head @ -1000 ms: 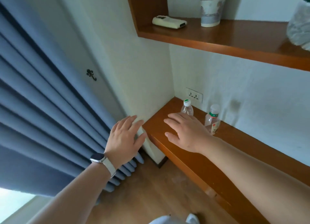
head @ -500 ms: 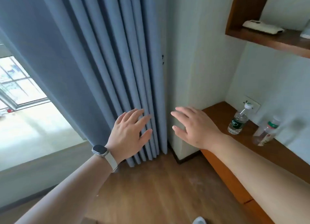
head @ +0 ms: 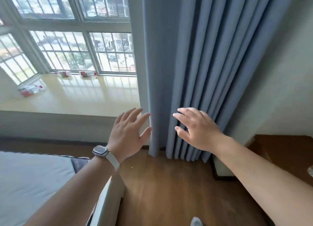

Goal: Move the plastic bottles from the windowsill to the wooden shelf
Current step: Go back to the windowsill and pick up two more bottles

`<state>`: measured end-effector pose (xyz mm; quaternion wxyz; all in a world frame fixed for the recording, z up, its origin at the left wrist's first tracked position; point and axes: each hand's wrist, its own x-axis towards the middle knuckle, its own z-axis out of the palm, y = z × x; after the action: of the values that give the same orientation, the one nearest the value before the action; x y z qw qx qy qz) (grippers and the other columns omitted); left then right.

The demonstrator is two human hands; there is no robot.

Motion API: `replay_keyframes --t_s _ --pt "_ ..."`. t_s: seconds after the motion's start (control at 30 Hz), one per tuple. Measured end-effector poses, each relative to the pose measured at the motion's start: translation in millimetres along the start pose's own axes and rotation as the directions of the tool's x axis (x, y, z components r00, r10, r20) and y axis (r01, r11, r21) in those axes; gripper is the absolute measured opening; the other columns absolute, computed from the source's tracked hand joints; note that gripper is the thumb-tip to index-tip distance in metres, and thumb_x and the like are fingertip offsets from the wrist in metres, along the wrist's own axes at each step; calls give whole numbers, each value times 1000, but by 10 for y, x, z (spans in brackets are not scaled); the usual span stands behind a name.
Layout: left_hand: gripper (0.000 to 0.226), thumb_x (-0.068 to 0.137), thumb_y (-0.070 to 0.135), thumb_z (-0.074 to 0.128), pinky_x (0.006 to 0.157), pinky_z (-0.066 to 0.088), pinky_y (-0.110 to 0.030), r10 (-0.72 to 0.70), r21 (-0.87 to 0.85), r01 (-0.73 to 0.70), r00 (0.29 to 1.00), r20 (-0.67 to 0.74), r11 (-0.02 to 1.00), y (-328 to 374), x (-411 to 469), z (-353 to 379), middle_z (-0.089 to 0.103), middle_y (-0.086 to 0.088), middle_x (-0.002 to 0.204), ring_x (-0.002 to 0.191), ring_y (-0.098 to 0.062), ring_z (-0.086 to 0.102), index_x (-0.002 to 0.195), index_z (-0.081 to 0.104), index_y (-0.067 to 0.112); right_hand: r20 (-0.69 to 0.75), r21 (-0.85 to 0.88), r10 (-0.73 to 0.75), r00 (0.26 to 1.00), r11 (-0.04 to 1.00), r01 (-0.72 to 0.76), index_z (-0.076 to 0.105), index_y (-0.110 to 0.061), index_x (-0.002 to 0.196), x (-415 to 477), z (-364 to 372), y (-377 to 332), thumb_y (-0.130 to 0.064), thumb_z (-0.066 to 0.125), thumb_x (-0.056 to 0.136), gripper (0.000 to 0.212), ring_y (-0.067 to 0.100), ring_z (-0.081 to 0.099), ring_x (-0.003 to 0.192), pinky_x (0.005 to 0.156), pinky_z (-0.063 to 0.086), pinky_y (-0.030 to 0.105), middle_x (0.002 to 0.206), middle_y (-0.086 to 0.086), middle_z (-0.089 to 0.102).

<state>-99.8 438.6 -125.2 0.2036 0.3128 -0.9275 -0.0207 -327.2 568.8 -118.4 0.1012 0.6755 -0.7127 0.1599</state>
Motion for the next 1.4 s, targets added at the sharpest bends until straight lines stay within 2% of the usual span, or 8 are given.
replay_keyframes --t_s 0.17,0.37,0.63,0.73,0.83,0.97,1.27,1.4 --pt "52 96 51 42 114 30 -47 -168 14 169 984 -56 986 -365 -293 -122 51 -4 148 139 -27 41 139 56 24 11 26 -117 993 993 117 62 -15 124 409 169 -340 -44 44 90 49 31 57 117 91 49 50 127 8 62" --pt "53 95 51 42 113 31 -48 -228 82 234 971 -75 969 -650 -281 -97 55 -7 144 136 -30 46 136 60 23 64 96 -178 982 980 172 57 -17 131 910 356 -413 -49 37 91 55 30 50 127 98 44 52 136 8 57" --pt "52 91 49 47 111 33 -49 -295 148 303 953 -75 941 -923 251 176 59 -8 139 133 -30 48 132 63 21 68 143 -225 972 966 213 59 -17 129 1651 692 -39 -49 38 89 55 30 52 124 95 44 48 134 7 59" --pt "52 91 49 47 112 29 -46 -304 173 312 950 -71 934 -996 610 281 58 -7 141 134 -29 47 133 62 22 74 161 -240 968 961 226 57 -18 130 1953 743 238 -49 39 89 55 29 50 126 98 42 50 136 6 57" --pt "53 91 51 45 112 32 -49 -339 183 346 938 -67 920 -1023 989 356 57 -5 142 135 -28 46 134 60 24 98 178 -252 963 956 232 55 -19 132 2235 807 533 -51 36 90 57 28 47 129 101 39 51 139 6 54" --pt "53 92 51 44 112 32 -50 -362 208 375 927 -99 903 -1029 1370 382 57 -6 142 135 -27 46 134 60 24 88 181 -324 942 935 304 58 -18 128 2615 924 799 -50 38 90 54 31 52 124 97 44 50 134 7 58" --pt "52 91 50 46 113 29 -48 -432 265 457 889 -149 849 -1300 1679 337 56 -5 142 135 -27 45 132 60 21 81 218 -442 893 882 417 59 -18 125 3217 1116 842 -50 40 90 51 30 55 121 92 47 49 132 6 60" --pt "52 91 50 47 112 31 -50 -473 269 492 870 -138 828 -1539 1726 360 56 -5 141 134 -27 46 133 59 21 165 231 -466 869 875 425 57 -18 129 3508 1239 784 -52 34 91 57 30 53 124 92 46 49 136 6 57"
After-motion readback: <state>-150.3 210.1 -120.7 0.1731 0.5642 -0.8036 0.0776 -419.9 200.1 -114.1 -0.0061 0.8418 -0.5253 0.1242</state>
